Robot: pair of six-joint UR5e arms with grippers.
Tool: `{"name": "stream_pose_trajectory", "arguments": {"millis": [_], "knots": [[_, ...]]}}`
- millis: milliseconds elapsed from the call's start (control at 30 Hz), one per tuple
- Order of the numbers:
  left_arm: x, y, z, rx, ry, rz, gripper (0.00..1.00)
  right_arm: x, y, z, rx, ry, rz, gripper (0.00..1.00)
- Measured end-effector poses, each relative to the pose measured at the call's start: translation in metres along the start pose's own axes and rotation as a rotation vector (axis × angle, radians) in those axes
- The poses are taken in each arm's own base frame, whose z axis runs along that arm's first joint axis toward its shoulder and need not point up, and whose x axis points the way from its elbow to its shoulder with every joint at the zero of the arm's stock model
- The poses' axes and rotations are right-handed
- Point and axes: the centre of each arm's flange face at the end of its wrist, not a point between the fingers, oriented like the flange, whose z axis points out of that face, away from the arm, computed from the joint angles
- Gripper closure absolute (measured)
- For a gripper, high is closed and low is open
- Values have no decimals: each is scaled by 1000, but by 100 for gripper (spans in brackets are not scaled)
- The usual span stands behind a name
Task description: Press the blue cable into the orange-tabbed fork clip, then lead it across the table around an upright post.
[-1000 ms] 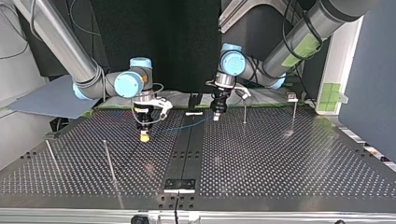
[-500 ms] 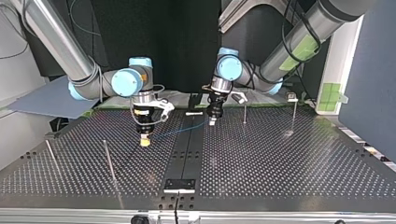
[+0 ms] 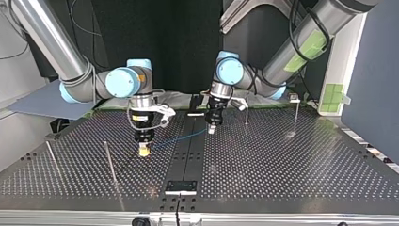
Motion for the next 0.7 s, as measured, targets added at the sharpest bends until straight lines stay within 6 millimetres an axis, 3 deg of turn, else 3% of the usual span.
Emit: {"name": "stream_pose_trajectory", "arguments": {"millis": [700], "knots": [[-31, -25, 31, 31, -28, -33, 100, 67, 2, -1, 3, 97, 23, 100]]}}
